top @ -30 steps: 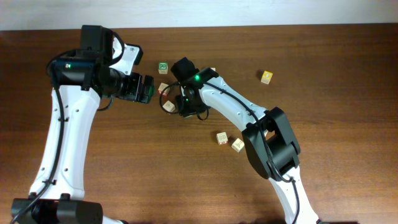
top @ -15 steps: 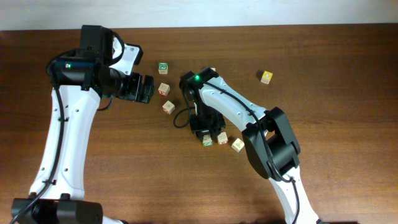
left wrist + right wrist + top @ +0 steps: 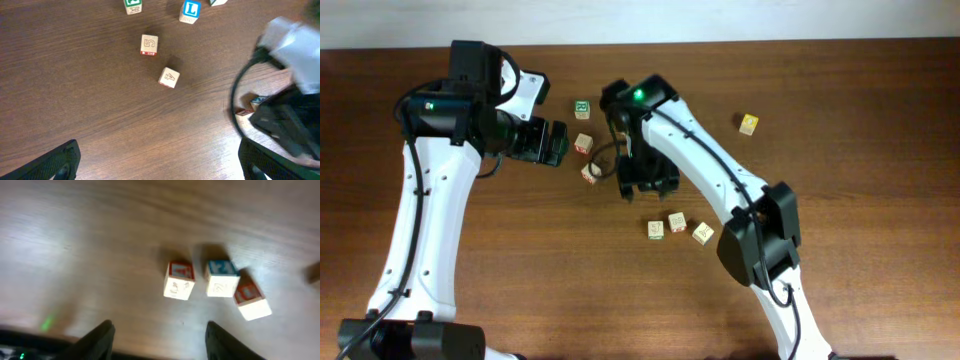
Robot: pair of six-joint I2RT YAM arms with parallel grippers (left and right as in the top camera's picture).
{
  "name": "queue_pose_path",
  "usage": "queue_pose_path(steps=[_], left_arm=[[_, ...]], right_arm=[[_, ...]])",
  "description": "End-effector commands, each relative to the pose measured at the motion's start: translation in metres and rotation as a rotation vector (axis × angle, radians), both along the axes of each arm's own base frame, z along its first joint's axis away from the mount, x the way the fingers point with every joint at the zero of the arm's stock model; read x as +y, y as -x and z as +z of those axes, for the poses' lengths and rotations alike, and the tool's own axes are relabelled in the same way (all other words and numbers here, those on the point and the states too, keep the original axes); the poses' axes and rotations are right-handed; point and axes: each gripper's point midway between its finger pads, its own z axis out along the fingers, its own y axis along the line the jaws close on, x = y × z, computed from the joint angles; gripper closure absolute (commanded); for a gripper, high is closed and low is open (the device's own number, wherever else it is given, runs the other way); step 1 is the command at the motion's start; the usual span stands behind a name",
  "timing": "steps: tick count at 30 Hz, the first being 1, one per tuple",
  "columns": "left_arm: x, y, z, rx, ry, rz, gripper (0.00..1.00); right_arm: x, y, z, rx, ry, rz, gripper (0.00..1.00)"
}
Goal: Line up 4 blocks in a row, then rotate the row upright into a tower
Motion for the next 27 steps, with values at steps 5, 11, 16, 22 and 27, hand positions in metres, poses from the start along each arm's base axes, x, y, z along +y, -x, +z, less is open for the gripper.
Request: queue_pose_path(steps=[5, 11, 16, 22, 27], left_arm=[[-0.003, -0.004, 0.005, -0.012, 0.017, 0.000, 0.01], [-0.004, -0.004, 0.005, -0.012, 0.020, -0.001, 0.01], [-0.004, -0.004, 0.005, -0.012, 0.019, 0.000, 0.01], [-0.009, -0.002, 0.006, -0.009, 0.049, -0.014, 0.01], [-0.026, -0.007, 0.014, -0.036, 0.141, -0.058, 0.01]], right_arm=[[-0.009, -0.011, 0.175, -0.431, -0.278, -0.016, 0.47], [-0.105, 0.044, 0.227, -0.576, -0.163, -0.240, 0.46], [-0.160, 0.092, 0.164, -0.422, 0.004, -0.412, 0.47], [-0.150, 0.079, 0.067, -0.318, 0.062, -0.381, 0.59], [-0.126, 0.066, -0.015, -0.217, -0.011, -0.288, 0.59]])
